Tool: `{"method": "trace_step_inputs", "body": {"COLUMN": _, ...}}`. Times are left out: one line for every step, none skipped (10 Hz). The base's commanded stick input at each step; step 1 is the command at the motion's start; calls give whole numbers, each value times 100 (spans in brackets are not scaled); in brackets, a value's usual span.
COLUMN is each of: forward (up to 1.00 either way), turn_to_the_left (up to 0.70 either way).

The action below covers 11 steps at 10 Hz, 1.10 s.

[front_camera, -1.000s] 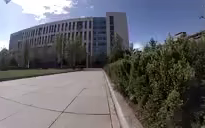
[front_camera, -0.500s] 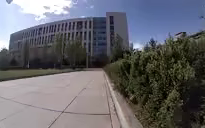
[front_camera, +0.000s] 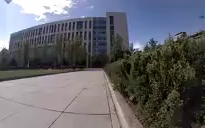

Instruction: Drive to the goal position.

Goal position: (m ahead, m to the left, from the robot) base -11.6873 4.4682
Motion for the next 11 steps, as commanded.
{"method": "trace_step_inputs", "body": {"forward": 4, "turn_to_the_left": 0}}
{"method": "trace_step_inputs", "body": {"forward": 4, "turn_to_the_left": 0}}
{"method": "trace_step_inputs", "body": {"forward": 4, "turn_to_the_left": 0}}
{"method": "trace_step_inputs", "body": {"forward": 4, "turn_to_the_left": 0}}
{"method": "trace_step_inputs", "body": {"forward": 4, "turn_to_the_left": 0}}
{"method": "trace_step_inputs", "body": {"forward": 4, "turn_to_the_left": 0}}
{"method": "trace_step_inputs", "body": {"forward": 4, "turn_to_the_left": 0}}
{"method": "trace_step_inputs", "body": {"forward": 4, "turn_to_the_left": 0}}
{"method": "trace_step_inputs", "body": {"forward": 4, "turn_to_the_left": 0}}
{"method": "trace_step_inputs", "body": {"forward": 4, "turn_to_the_left": 0}}
{"method": "trace_step_inputs", "body": {"forward": 4, "turn_to_the_left": 0}}
